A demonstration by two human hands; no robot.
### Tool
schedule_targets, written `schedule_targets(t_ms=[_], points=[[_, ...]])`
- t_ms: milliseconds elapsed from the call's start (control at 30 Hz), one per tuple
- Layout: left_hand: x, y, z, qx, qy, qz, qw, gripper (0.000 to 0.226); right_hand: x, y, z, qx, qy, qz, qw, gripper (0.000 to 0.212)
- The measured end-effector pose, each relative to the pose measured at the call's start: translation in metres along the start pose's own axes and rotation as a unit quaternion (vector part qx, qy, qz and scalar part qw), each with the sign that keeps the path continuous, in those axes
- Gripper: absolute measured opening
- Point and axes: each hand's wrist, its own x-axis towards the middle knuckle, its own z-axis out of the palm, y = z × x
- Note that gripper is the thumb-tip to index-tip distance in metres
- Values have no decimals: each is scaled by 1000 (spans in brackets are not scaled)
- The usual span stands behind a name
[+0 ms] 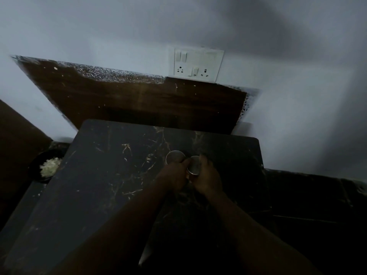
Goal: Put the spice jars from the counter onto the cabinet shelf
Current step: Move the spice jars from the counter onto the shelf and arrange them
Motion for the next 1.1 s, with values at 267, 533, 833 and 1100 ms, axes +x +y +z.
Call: schedule_targets(t_ms=[267, 533, 833, 1100], points=[[-5, 0, -18, -9, 42, 62, 997, 71, -2, 3, -22, 33, 50, -30, 998, 90], [-24, 6, -99, -158, 53, 135, 977, 80, -22, -48, -106, 204, 63, -139, 967, 92], [-91, 11, -222, -287, 205, 209, 912, 64, -57, -183, -172, 314, 112, -217, 917, 71], [-153, -8, -349, -239, 360, 251, 866, 57, -82, -336, -211, 287, 202, -337, 874, 77]])
